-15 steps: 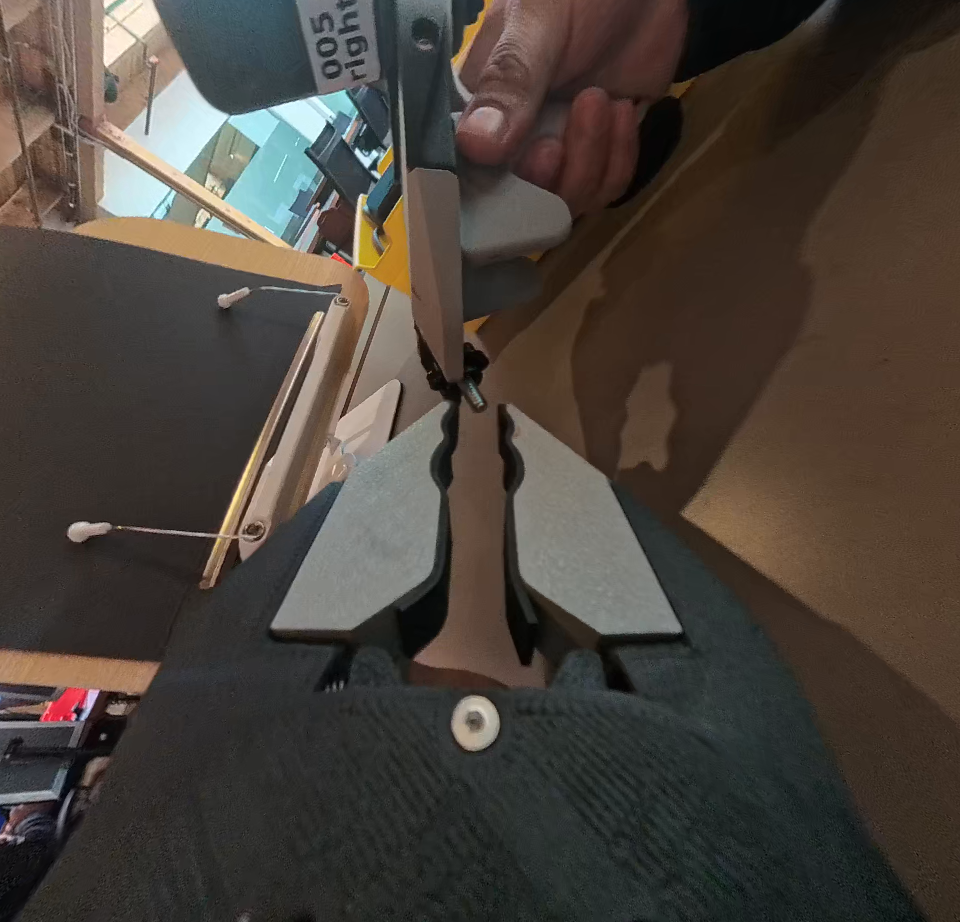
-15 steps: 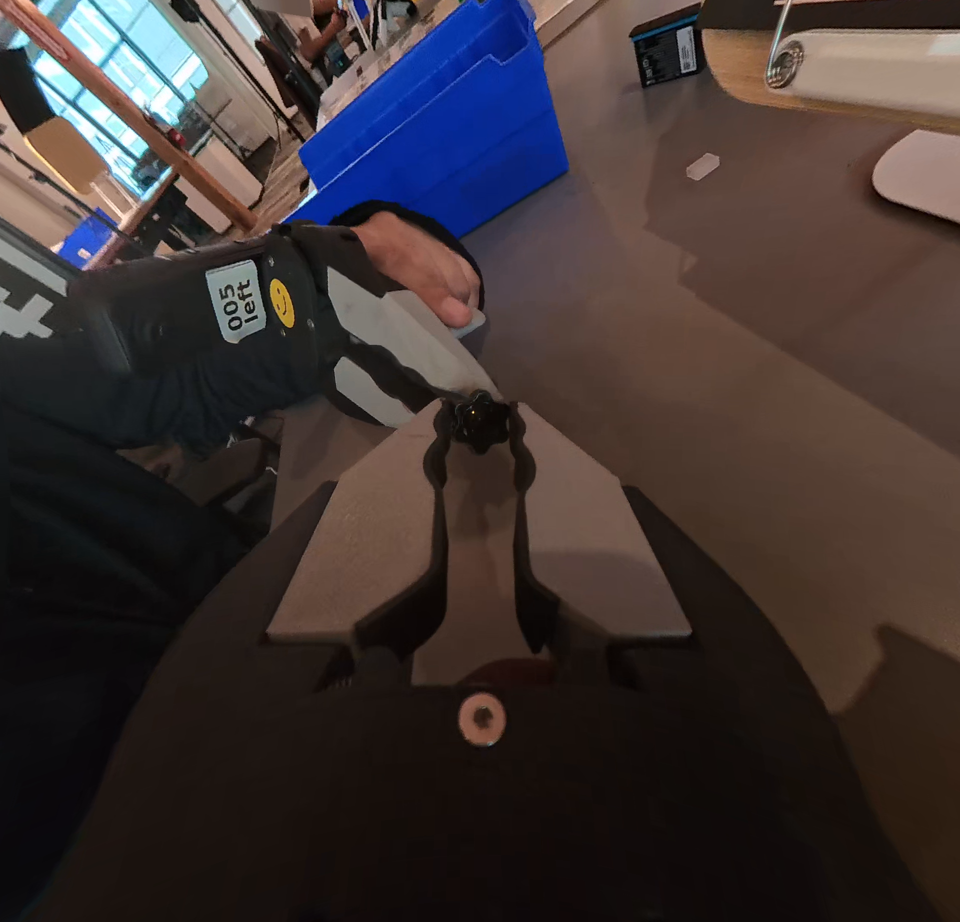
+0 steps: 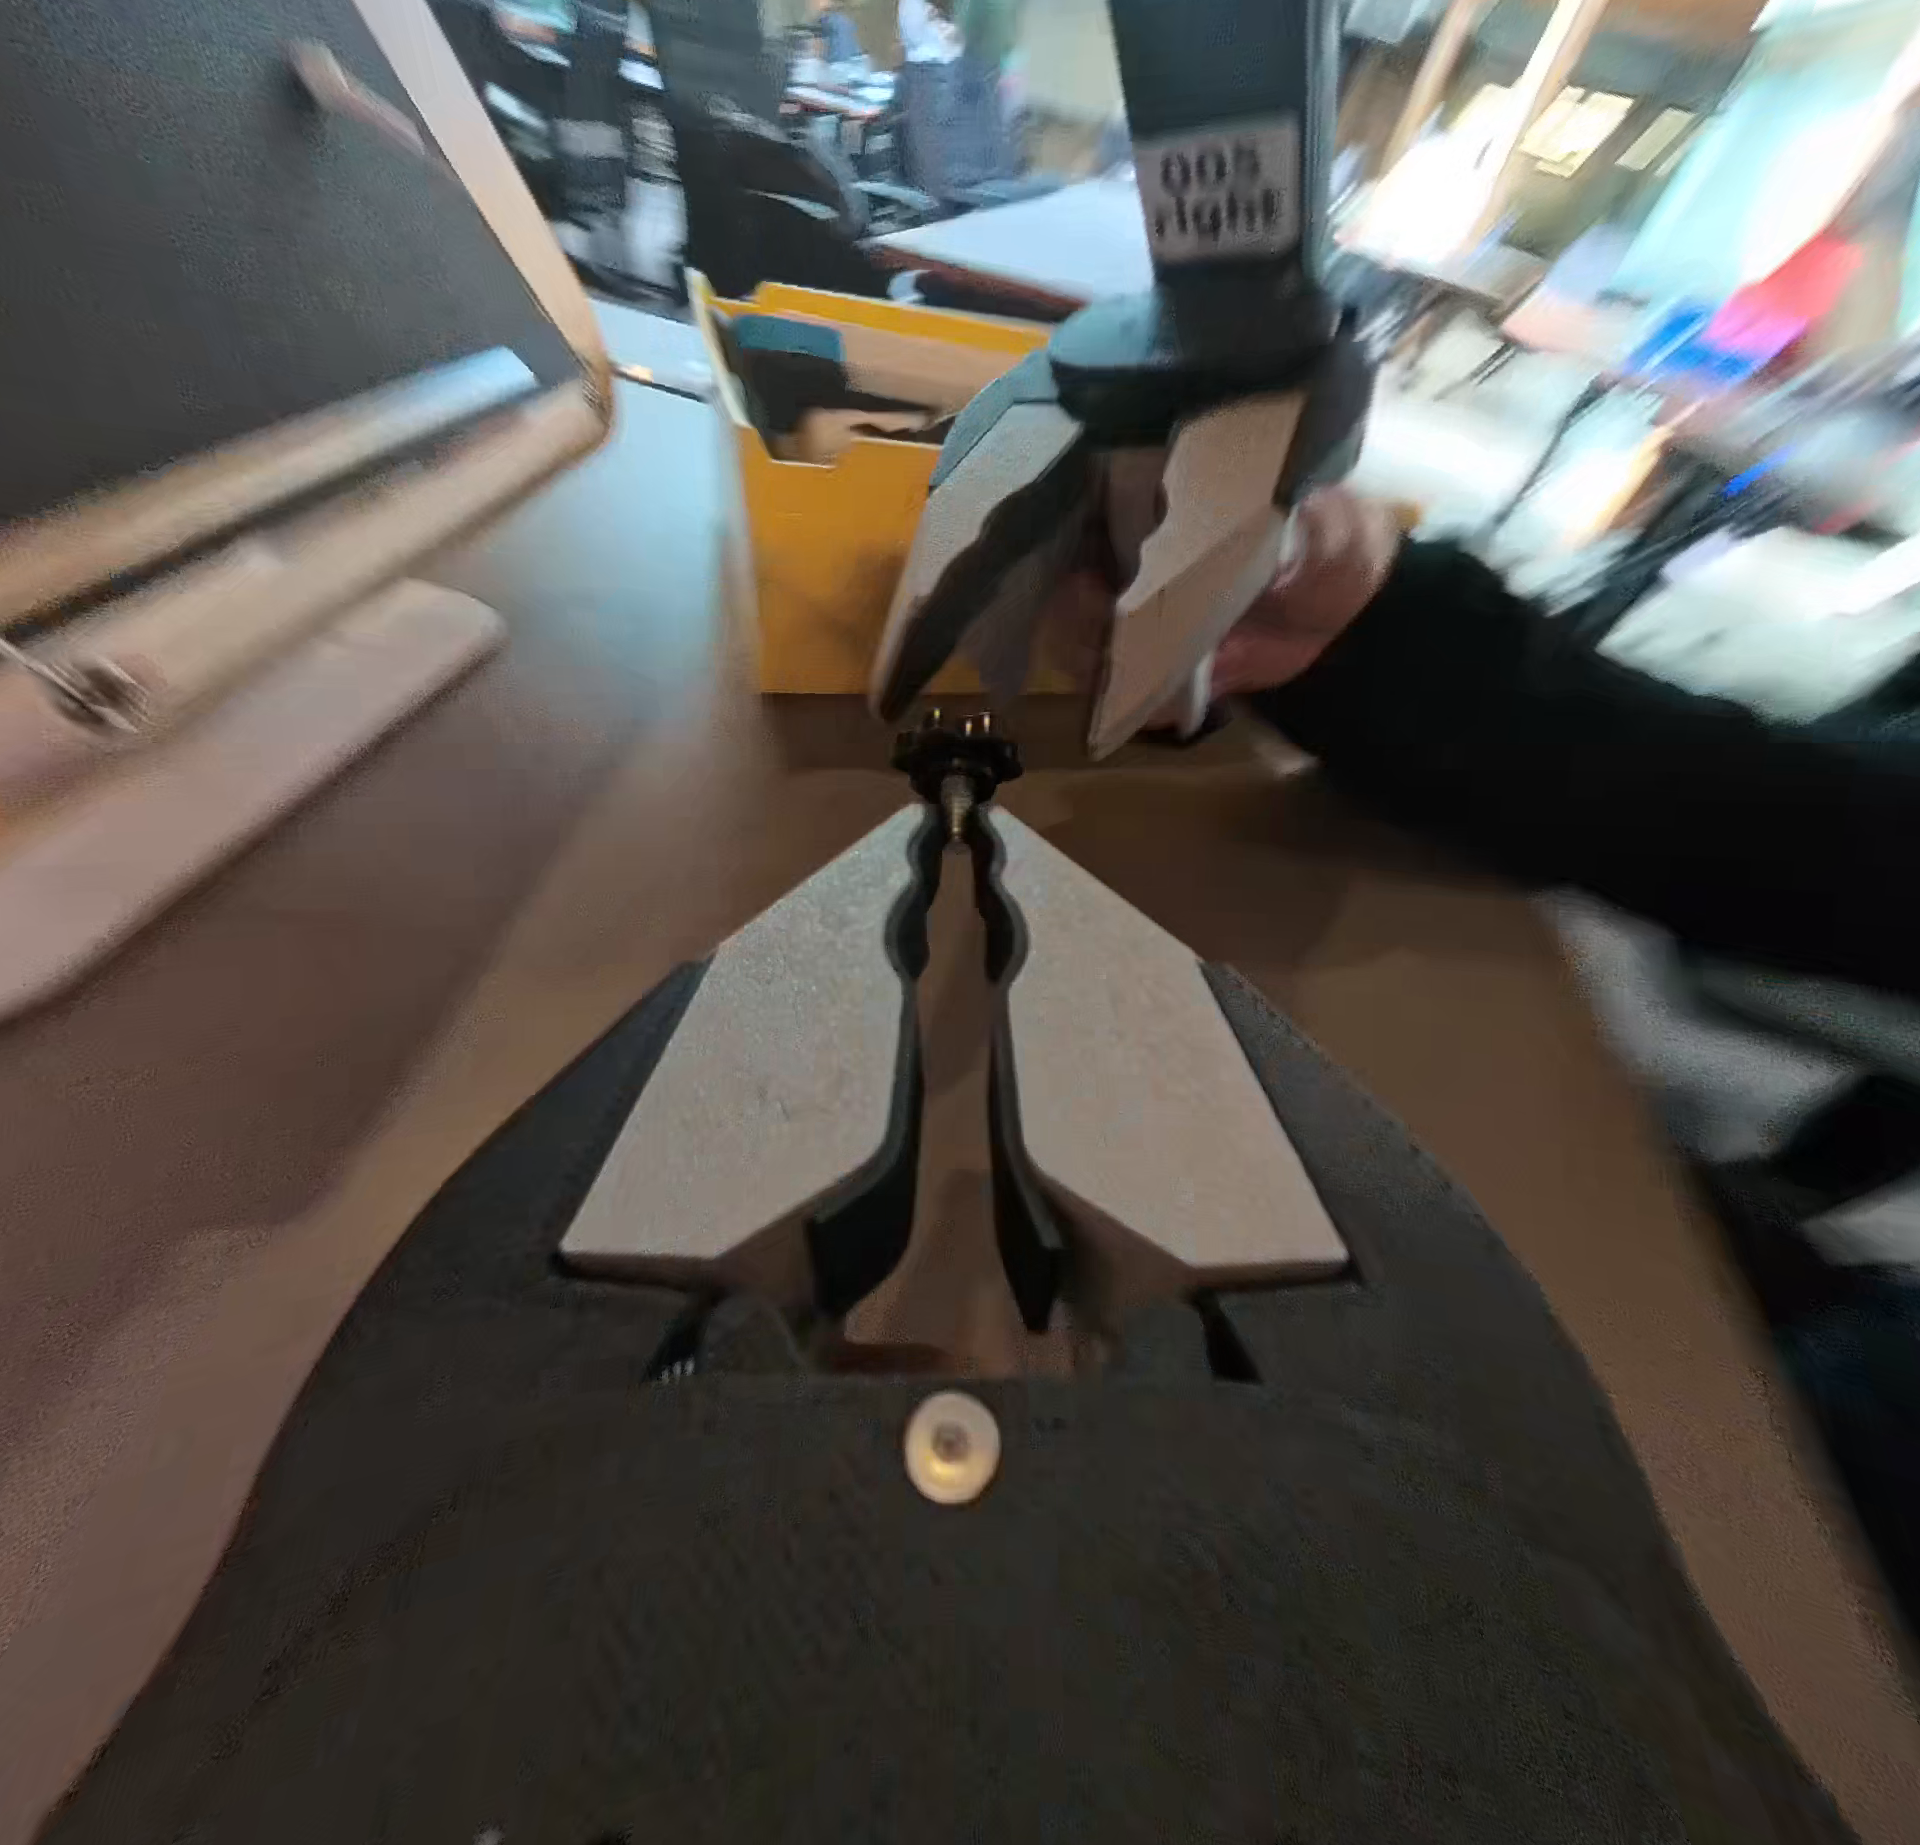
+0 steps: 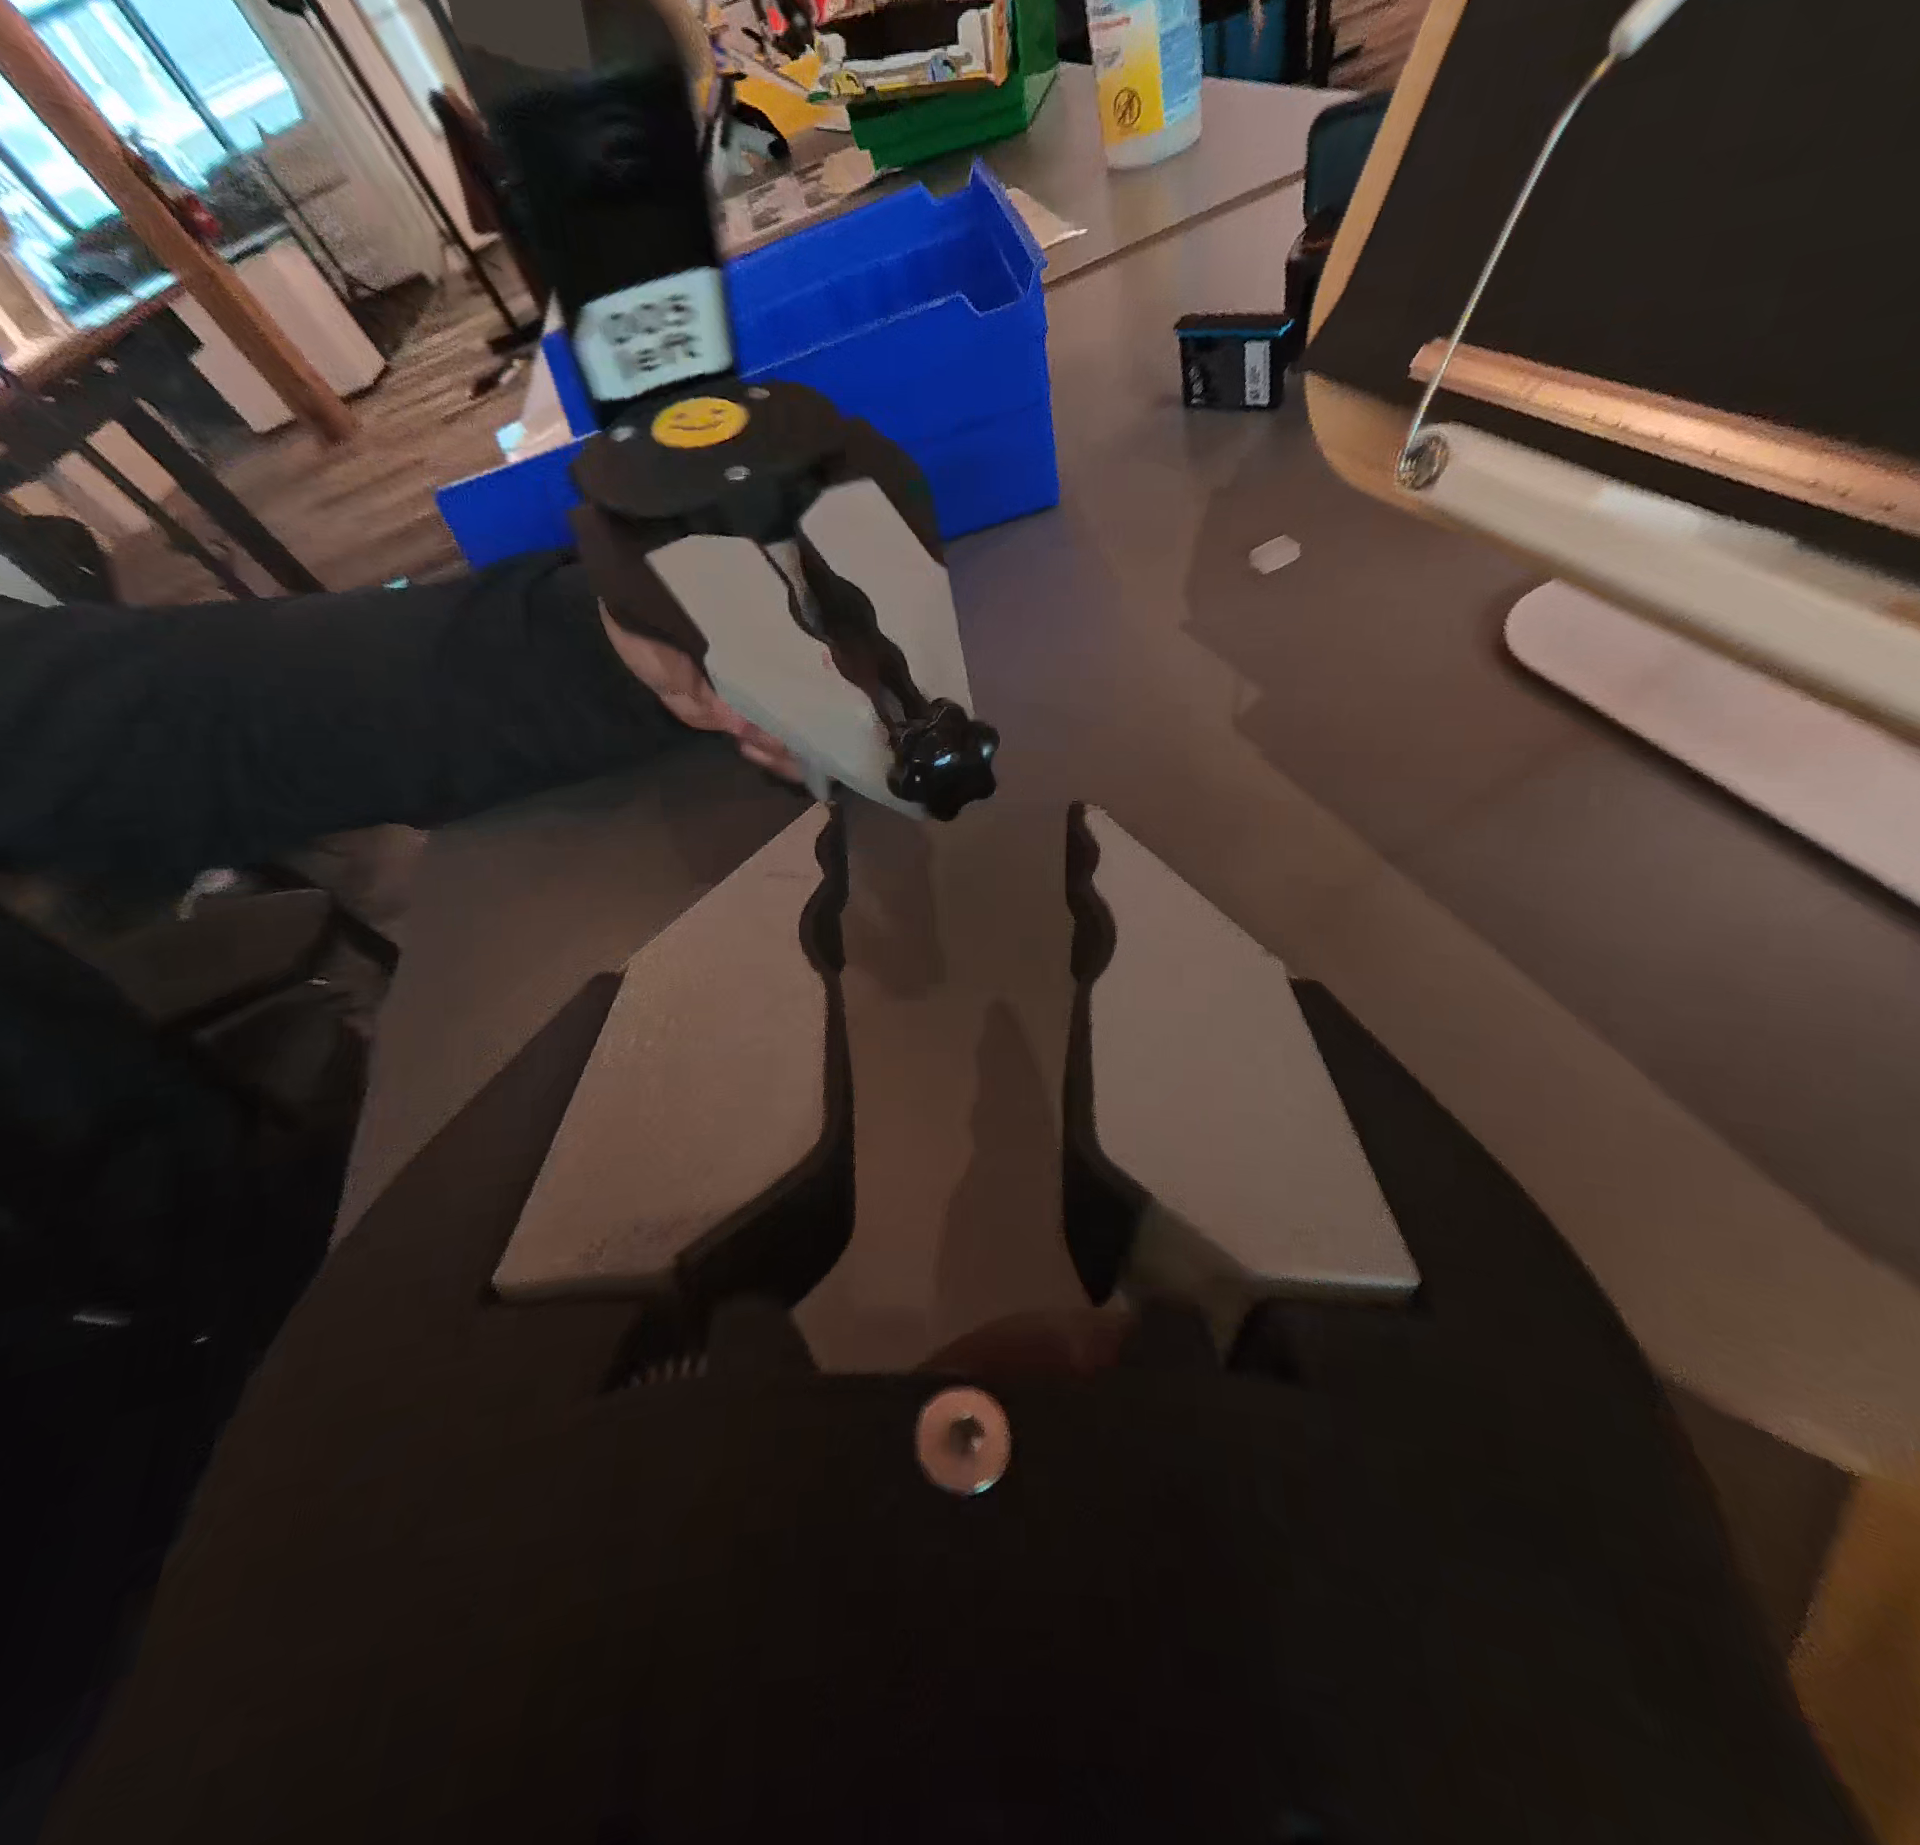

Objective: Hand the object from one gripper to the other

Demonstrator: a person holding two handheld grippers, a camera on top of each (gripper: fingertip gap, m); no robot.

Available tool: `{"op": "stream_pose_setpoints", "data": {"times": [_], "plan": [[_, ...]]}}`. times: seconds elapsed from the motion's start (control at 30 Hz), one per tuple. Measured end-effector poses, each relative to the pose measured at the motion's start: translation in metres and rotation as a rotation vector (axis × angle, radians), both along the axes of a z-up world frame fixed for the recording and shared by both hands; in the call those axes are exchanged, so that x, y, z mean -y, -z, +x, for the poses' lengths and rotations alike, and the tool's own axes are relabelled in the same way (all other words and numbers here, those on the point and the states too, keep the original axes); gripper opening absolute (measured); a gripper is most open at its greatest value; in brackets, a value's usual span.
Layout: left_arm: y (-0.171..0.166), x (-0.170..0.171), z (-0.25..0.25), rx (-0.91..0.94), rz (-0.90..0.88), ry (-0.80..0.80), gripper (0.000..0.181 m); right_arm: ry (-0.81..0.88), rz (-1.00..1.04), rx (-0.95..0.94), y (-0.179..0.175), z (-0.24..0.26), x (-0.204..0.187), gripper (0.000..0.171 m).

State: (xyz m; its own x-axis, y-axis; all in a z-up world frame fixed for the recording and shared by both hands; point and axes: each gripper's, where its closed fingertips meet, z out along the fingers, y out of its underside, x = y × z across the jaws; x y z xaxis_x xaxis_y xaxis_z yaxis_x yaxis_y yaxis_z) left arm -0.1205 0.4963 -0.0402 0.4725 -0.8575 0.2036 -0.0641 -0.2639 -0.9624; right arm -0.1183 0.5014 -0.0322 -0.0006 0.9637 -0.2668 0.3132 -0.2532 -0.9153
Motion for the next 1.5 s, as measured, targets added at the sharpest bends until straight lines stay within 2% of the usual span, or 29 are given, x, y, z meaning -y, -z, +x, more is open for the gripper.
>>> {"op": "stream_pose_setpoints", "data": {"times": [0.1, 0.13, 0.23, 0.37, 0.53, 0.8, 0.87, 1.0, 1.07, 1.1, 1.5], "plan": [[-0.004, 0.013, 0.005, 0.246, -0.296, 0.166, 0.003, 0.0, 0.075, -0.031, -0.007, -0.006, 0.004, 0.047], [-0.004, 0.013, 0.005, 0.294, -0.341, 0.178, 0.003, -0.006, 0.114, -0.043, -0.009, -0.007, 0.007, 0.048], [-0.005, 0.024, 0.009, 0.343, -0.435, 0.268, 0.003, -0.056, 0.257, -0.035, -0.009, -0.008, 0.02, 0.048], [-0.004, 0.04, 0.015, 0.34, -0.488, 0.367, 0.003, -0.139, 0.35, -0.039, -0.008, -0.009, 0.039, 0.035], [-0.013, 0.053, 0.017, 0.376, -0.497, 0.456, 0.003, -0.218, 0.366, -0.018, -0.001, -0.008, 0.054, 0.025], [-0.008, 0.053, 0.017, 0.348, -0.515, 0.456, 0.003, -0.217, 0.407, -0.041, -0.005, -0.008, 0.055, 0.025], [-0.009, 0.055, 0.017, 0.354, -0.518, 0.467, 0.003, -0.212, 0.404, -0.06, -0.01, -0.007, 0.055, 0.02], [-0.008, 0.055, 0.018, 0.349, -0.512, 0.468, 0.003, -0.22, 0.41, -0.054, -0.009, -0.005, 0.057, 0.02], [-0.012, 0.055, 0.017, 0.37, -0.517, 0.471, 0.002, -0.229, 0.413, -0.042, -0.007, -0.005, 0.058, 0.027], [-0.011, 0.055, 0.017, 0.362, -0.515, 0.47, 0.003, -0.22, 0.42, -0.039, -0.006, -0.005, 0.056, 0.024], [-0.011, 0.057, 0.019, 0.374, -0.525, 0.491, 0.003, -0.219, 0.414, -0.047, -0.007, -0.003, 0.059, 0.023]]}}
